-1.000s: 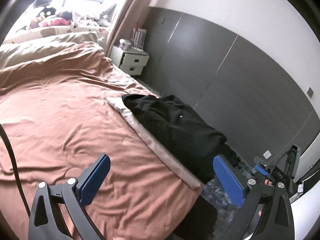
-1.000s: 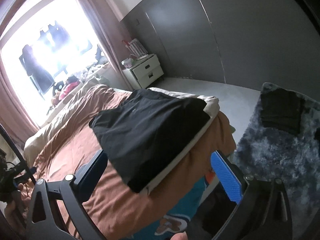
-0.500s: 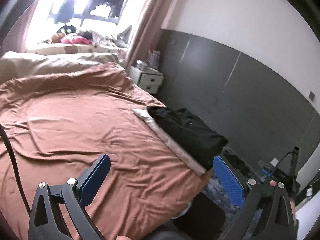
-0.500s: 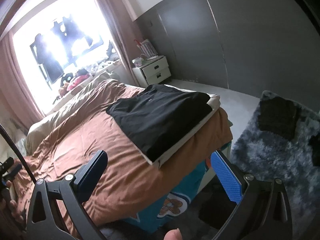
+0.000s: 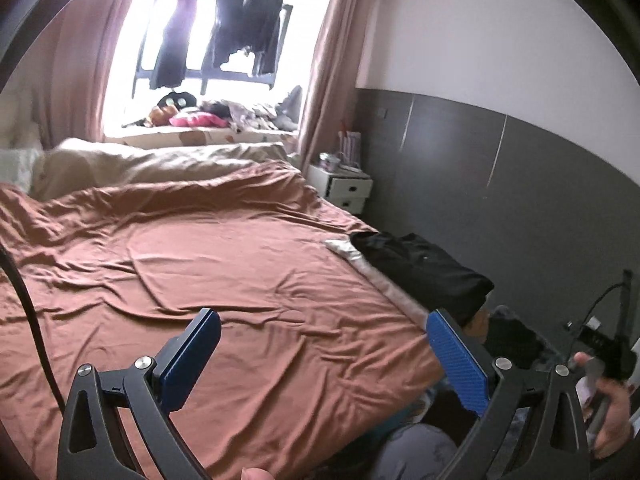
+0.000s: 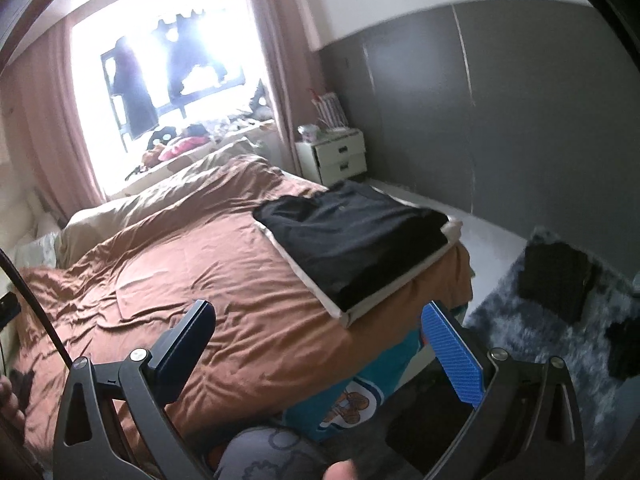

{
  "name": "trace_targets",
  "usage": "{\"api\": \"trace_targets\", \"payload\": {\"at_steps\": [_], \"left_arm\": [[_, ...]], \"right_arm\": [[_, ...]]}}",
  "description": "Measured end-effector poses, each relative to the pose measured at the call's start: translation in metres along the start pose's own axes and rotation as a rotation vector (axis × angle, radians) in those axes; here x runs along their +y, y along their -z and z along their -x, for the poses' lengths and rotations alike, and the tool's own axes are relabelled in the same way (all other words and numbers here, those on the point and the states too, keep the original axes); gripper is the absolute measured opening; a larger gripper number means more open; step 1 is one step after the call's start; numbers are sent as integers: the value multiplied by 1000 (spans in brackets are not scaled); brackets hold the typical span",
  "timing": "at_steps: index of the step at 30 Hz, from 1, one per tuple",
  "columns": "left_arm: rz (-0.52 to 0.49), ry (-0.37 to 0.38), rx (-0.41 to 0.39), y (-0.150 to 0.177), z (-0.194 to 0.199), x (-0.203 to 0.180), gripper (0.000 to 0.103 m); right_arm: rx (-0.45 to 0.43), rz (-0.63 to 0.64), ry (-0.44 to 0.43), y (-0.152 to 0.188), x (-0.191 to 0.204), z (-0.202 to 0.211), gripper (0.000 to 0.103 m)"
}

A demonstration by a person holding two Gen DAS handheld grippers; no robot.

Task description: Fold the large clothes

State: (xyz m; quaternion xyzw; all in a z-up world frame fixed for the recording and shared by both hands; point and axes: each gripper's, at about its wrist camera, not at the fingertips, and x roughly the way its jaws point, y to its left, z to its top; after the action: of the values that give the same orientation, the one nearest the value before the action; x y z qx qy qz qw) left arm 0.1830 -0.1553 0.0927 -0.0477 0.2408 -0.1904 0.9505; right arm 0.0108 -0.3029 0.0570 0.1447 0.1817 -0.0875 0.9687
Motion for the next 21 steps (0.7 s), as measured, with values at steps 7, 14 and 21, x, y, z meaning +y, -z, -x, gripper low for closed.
{"api": "trace_targets", "payload": {"at_steps": [7,14,21], "left_arm": [[-37,-49,-40,31,51,-4,103],[-15,-85,-59,69,94,2,103],[-22,-124,-90,87,131,-2,103]], "right_arm": [[-22,50,-74,25,16,27,103],[-37,106,-87,46,24,47,103],[-14,101,-143,62,29,47,103]]}}
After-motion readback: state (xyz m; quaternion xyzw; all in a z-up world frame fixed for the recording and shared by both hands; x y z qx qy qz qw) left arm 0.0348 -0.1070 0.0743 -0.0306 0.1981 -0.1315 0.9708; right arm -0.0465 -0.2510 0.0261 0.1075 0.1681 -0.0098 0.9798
